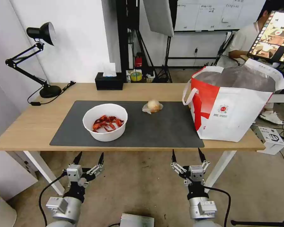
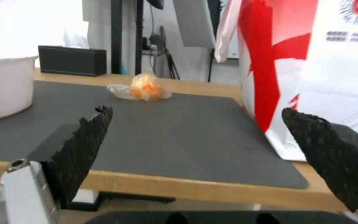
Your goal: Pick up the trash from the table and place it into the takeout bag.
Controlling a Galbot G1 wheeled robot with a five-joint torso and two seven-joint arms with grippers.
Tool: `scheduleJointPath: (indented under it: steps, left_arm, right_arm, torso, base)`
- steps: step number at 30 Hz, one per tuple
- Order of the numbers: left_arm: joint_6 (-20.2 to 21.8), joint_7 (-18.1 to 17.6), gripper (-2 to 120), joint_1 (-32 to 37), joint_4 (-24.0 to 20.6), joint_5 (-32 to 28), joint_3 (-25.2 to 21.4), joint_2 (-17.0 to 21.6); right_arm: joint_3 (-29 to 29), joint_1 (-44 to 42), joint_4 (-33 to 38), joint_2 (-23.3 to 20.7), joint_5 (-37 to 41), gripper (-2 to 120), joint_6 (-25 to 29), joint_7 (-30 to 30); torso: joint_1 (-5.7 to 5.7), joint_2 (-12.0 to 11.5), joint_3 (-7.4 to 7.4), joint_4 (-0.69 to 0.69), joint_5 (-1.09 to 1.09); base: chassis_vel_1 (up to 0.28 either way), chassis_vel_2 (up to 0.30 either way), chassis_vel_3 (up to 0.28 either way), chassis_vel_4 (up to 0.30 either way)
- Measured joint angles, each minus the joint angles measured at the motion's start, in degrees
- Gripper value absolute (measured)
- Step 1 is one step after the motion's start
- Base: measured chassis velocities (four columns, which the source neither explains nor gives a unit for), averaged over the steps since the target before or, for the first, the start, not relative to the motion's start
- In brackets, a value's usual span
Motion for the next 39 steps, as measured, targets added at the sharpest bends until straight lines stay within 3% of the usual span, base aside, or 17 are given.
scheduleJointPath:
  steps: [10, 27, 39]
  left_arm:
    - [-1.2, 0.1, 100, 1.3, 0.0, 1.4, 0.0, -2.0]
    - [-2.1, 0.2, 100, 2.6, 0.1, 1.7, -2.2, -4.0]
    - [-3.3, 0.3, 100, 3.5, 0.3, 1.7, -3.9, -4.8]
  right_arm:
    - [-2.2, 14.2, -6.3, -6.4, 14.2, 100, -4.4, -0.7]
    - [-8.9, 31.9, -18.3, -7.8, 22.0, 100, -8.0, -1.4]
    - [-14.9, 51.8, -34.1, -7.4, 28.1, 100, -9.4, -0.2]
  torso:
    - [0.00, 0.0, 0.01, 0.01, 0.00]
    - [0.00, 0.0, 0.01, 0.00, 0.01]
    - [0.01, 0.0, 0.00, 0.00, -0.02]
  base:
    - [0.000, 0.000, 0.000, 0.000]
    - [0.000, 0.000, 0.000, 0.000]
    - [0.000, 0.000, 0.000, 0.000]
